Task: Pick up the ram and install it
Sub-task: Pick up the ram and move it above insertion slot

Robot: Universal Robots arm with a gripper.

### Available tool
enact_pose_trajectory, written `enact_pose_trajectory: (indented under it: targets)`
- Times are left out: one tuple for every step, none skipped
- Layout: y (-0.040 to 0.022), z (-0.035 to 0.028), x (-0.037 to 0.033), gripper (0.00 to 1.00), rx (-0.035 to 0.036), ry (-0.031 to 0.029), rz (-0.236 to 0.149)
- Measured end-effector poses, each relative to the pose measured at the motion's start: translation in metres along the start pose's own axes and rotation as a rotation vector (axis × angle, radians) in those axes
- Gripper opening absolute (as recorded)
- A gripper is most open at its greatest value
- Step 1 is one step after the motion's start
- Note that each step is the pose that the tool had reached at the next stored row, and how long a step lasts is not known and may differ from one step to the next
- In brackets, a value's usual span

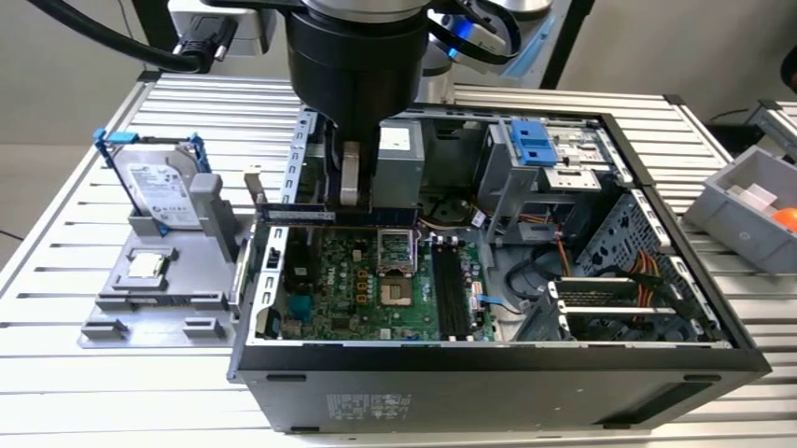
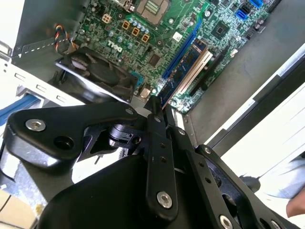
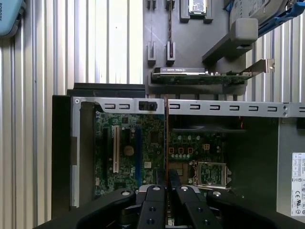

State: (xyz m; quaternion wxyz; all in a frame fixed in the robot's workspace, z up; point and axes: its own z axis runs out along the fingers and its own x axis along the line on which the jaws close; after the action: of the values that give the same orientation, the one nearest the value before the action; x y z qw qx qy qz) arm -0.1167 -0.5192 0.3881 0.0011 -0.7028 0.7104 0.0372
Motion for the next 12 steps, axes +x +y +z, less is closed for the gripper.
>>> enact_pose_trajectory:
  targets:
    - [-0.0002,0.0001,0.0000,0.00,0.0001,-0.0001,0.000]
    - [-0.0005,0.0000,0.0000,0.00,0.0001,-0.0001,0.000]
    - [-0.0007,0.0000,0.0000,0.00,0.0000,-0.0001,0.000]
    - [-0.0010,0.0000,0.0000,0.00,0.0001,-0.0001,0.000]
    - [-0.0012,0.0000,0.0000,0.00,0.0000,-0.0001,0.000]
    - [-0.0015,0.0000,0.0000,0.00,0.0001,-0.0001,0.000]
    - [-0.0017,0.0000,0.0000,0.00,0.0000,-0.0002,0.000]
    - [-0.0020,-0.0001,0.0000,0.00,0.0000,-0.0001,0.000]
    - [-0.0022,0.0000,0.0000,0.00,0.0001,-0.0002,0.000]
    - [-0.0024,0.0000,0.0000,0.00,0.0001,-0.0002,0.000]
    - [-0.0027,-0.0001,0.0000,0.00,0.0000,0.0000,0.000]
    - [-0.0029,-0.0001,0.0000,0.00,0.0001,-0.0002,0.000]
